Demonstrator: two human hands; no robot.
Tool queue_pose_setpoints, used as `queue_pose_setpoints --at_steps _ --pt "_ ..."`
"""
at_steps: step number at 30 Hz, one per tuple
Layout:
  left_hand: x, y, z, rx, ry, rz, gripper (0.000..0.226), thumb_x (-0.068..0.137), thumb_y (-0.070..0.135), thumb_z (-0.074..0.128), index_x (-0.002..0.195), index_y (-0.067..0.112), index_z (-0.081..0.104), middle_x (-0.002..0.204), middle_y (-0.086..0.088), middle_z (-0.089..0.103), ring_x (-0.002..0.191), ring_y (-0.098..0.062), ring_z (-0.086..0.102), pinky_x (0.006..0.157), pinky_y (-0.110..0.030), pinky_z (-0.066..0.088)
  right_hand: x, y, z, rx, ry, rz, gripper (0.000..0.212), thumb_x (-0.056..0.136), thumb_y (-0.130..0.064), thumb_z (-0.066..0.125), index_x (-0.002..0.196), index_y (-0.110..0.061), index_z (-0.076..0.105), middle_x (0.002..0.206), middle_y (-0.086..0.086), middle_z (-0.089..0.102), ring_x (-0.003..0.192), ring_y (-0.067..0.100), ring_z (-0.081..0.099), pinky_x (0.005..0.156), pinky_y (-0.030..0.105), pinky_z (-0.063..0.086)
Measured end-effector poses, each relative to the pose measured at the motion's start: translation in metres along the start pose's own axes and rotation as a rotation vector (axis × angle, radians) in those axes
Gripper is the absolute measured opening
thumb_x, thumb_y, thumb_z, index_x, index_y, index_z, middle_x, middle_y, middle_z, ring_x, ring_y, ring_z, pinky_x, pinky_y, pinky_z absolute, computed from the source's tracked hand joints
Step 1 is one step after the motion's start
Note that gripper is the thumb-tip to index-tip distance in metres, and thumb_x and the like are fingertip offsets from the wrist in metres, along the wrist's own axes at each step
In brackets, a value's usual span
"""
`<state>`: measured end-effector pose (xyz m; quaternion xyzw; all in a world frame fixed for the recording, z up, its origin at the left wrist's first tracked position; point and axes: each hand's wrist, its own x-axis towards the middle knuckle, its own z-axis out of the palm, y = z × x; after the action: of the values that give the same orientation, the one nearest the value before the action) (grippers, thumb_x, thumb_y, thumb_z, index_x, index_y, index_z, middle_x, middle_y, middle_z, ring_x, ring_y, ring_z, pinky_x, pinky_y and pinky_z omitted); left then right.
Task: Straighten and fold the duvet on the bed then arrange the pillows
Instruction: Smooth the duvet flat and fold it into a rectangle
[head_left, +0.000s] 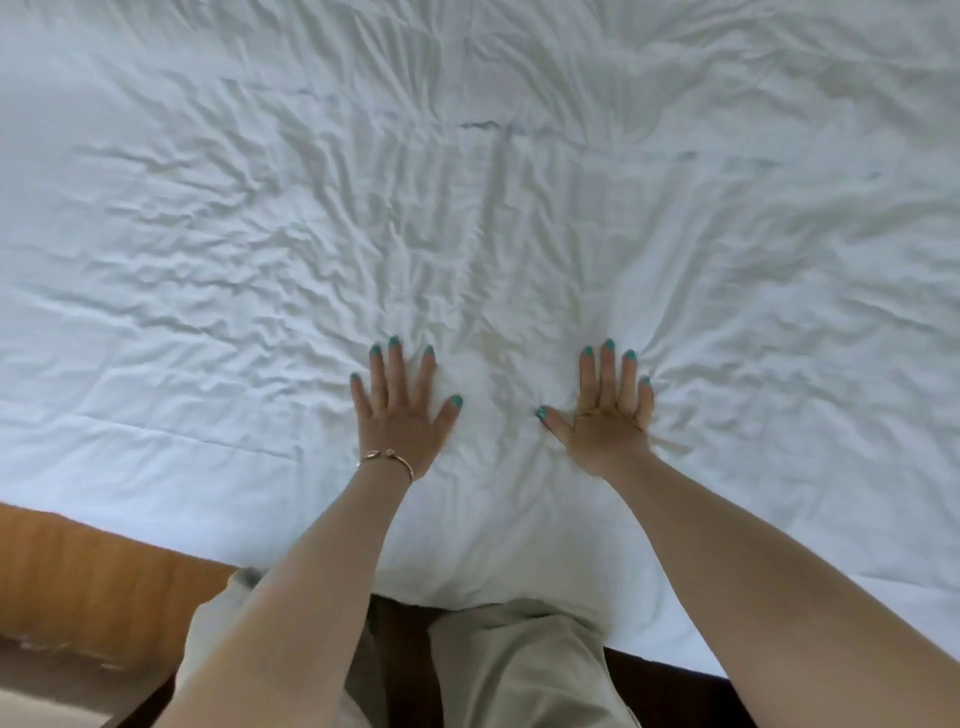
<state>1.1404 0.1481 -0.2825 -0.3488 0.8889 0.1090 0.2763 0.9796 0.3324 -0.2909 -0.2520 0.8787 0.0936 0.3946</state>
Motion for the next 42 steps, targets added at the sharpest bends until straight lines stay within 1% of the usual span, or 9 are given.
queue_pose_setpoints --at_steps 6,10,20,24,27,29,33,37,42 --pt "-0.052 -0.018 0.014 0.000 -0.163 0.237 0.069 0.081 0.064 -0.012 0.139 0.038 -0.038 0.148 0.003 -0.044 0.137 -0.020 -0.040 0.116 -0.046 -0.018 -0.056 -0.030 0.031 0.249 0.220 0.168 0.067 0.091 -0.059 -0.006 0.149 -0.031 -0.023 0.159 -0.005 -0.022 0.148 0.021 -0.017 0.119 0.045 -0.005" --pt "-0.065 -0.056 0.030 0.008 -0.165 0.390 0.067 0.092 0.058 0.005 0.145 0.036 -0.029 0.153 0.007 -0.037 0.142 -0.018 -0.029 0.115 -0.038 -0.019 -0.110 -0.082 0.073 0.373 0.176 0.257 0.057 0.097 -0.048 0.003 0.144 -0.037 -0.027 0.154 -0.008 -0.031 0.146 0.020 -0.022 0.119 0.043 -0.008" --pt "-0.072 -0.201 -0.001 0.168 -0.504 0.748 0.064 0.099 0.024 0.033 0.153 0.034 0.001 0.156 0.011 -0.025 0.147 -0.013 -0.018 0.118 -0.034 -0.008 -0.189 -0.227 0.102 0.611 -0.329 0.381 0.077 0.099 -0.025 0.039 0.152 -0.022 -0.018 0.156 0.000 -0.032 0.149 0.028 -0.007 0.115 0.042 0.022" --pt "-0.077 -0.257 -0.018 0.102 -0.707 0.637 0.058 0.102 0.042 0.034 0.154 0.028 0.011 0.158 0.011 -0.019 0.147 -0.009 -0.011 0.121 -0.031 0.005 -0.187 -0.270 0.103 0.628 -0.482 0.256 0.060 0.102 -0.021 0.027 0.154 -0.013 -0.002 0.161 0.011 -0.010 0.147 0.034 -0.007 0.120 0.046 0.005" --pt "-0.087 -0.272 -0.024 -0.130 -0.898 0.440 0.059 0.102 0.042 0.037 0.153 0.021 0.017 0.161 0.004 -0.005 0.148 -0.014 0.004 0.118 -0.026 0.007 -0.181 -0.283 0.094 0.812 -0.513 0.286 0.047 0.100 -0.030 0.038 0.145 -0.014 0.038 0.148 0.009 0.037 0.137 0.025 0.034 0.117 0.034 0.023" --pt "-0.091 -0.278 -0.033 -0.254 -0.854 0.315 0.056 0.101 0.042 0.040 0.152 0.024 0.024 0.160 0.005 0.010 0.146 -0.015 0.017 0.117 -0.027 0.013 -0.168 -0.283 0.082 0.817 -0.505 0.258 0.028 0.098 -0.035 0.042 0.116 -0.018 0.056 0.122 0.006 0.051 0.112 0.020 0.049 0.107 0.035 0.037" --pt "-0.105 -0.292 -0.048 -0.466 -0.643 -0.015 0.044 0.099 0.039 0.041 0.140 0.025 0.044 0.143 0.003 0.046 0.126 -0.017 0.047 0.106 -0.029 0.034 -0.151 -0.291 0.060 0.621 -0.526 0.136 0.037 0.098 -0.034 0.041 0.123 -0.009 0.050 0.121 0.008 0.052 0.098 0.018 0.043 0.082 0.027 0.035" --pt "-0.111 -0.311 -0.053 -0.590 -0.623 -0.177 0.036 0.096 0.038 0.044 0.125 0.020 0.056 0.125 -0.003 0.060 0.109 -0.022 0.058 0.099 -0.033 0.043 -0.145 -0.317 0.048 0.592 -0.463 0.083 0.022 0.097 -0.030 0.040 0.092 -0.011 0.050 0.094 0.002 0.053 0.090 0.019 0.048 0.072 0.027 0.036" --pt "-0.108 -0.341 -0.049 -0.418 -0.676 -0.096 0.036 0.097 0.036 0.042 0.127 0.018 0.055 0.131 -0.004 0.056 0.118 -0.023 0.051 0.094 -0.028 0.038 -0.152 -0.352 0.046 0.620 -0.430 0.068 0.051 0.096 -0.040 0.046 0.139 -0.013 0.043 0.140 0.004 0.046 0.125 0.022 0.045 0.095 0.027 0.033"
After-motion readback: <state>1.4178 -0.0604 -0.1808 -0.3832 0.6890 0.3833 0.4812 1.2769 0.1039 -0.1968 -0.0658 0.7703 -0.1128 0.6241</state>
